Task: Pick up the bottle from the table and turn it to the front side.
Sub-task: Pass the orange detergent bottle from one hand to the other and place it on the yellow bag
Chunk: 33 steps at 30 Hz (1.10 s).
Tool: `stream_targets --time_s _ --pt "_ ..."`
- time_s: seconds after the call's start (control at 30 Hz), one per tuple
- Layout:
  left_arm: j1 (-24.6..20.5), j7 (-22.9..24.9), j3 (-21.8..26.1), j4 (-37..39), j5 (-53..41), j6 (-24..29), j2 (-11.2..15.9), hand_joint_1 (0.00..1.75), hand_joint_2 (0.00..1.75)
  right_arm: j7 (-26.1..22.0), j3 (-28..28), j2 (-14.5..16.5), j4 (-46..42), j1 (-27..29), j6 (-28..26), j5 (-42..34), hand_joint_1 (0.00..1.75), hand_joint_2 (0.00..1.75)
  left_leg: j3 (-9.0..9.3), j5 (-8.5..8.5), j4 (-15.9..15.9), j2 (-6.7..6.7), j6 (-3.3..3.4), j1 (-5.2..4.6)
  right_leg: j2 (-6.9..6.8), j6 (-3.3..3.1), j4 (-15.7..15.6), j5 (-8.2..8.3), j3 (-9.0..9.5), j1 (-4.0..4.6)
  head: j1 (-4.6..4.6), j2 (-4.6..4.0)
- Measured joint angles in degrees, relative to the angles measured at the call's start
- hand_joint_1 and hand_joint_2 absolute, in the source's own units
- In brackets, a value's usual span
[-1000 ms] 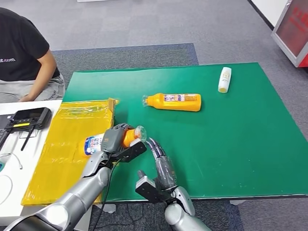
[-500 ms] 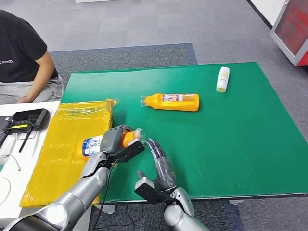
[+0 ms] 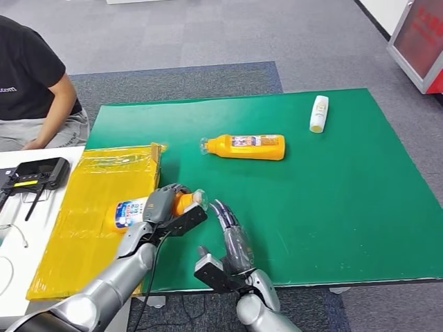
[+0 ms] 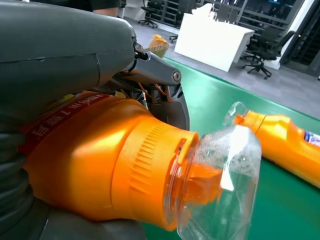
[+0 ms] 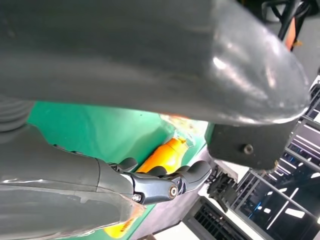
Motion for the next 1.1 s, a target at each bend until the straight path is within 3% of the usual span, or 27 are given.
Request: stream_targets --time_s 0.07,0.13,0.23,0.6,0.9,1.0,1.1 --pt "0.3 0.1 0.1 0.1 0.0 0.2 0.1 0.44 1.75 0.0 -0.2 0.0 0.0 0.0 0.0 0.0 0.00 0.00 0.01 -0.02 0.0 0.00 0.04 0.00 0.01 0.01 0.0 -0.03 0.01 0.00 0.00 0.00" --pt "0.8 0.2 0.4 0.2 0.0 0.6 0.2 0.14 1.75 0.0 -0.3 0.0 0.0 0.1 0.0 0.0 0.00 0.00 0.00 -0.04 0.0 0.00 0.06 0.00 0.03 0.01 0.0 -0.04 0.00 0.00 0.00 0.00" --pt "2.2 0.5 1.3 0.6 0.7 1.0 0.3 0.03 1.75 0.0 -0.6 0.0 0.0 0.2 0.0 0.0 0.00 0.00 -0.04 -0.03 0.0 0.02 0.03 0.00 0.09 0.02 0.0 -0.06 -0.06 0.03 -0.02 0.00" --pt "3.8 0.6 3.1 0.8 0.7 3.9 0.2 0.00 1.75 -0.3 -1.1 0.0 0.3 0.8 0.0 -0.1 0.00 0.00 -0.15 -0.09 0.0 -0.08 -0.19 -0.09 -0.05 0.35 0.0 -0.32 0.02 -0.07 0.01 0.00" --pt "5.7 -0.6 3.3 1.0 -2.9 11.4 0.3 0.00 1.75 -0.5 -1.3 0.0 0.5 0.8 0.0 -0.1 0.00 0.00 -0.22 -0.08 0.0 -0.08 -0.17 -0.12 -0.07 0.40 0.0 -0.34 -0.07 -0.10 -0.01 0.00" --pt "9.1 -9.1 5.9 -2.2 -8.5 15.4 -0.5 0.00 1.75 -1.1 -1.3 0.0 0.8 0.7 -0.1 -0.4 0.00 0.00 -0.49 0.08 0.1 -0.06 -0.31 -0.12 -0.06 0.41 0.0 -0.30 -0.40 -0.09 -0.03 0.00" --pt "15.7 -20.7 12.0 -14.2 -8.4 16.2 -3.1 0.00 1.75 -2.5 -1.3 0.0 1.7 0.4 -0.5 -1.5 0.00 0.00 -1.37 0.50 0.4 -0.08 -0.63 -0.08 -0.09 0.52 0.0 -0.10 -1.19 0.00 -0.01 0.00"
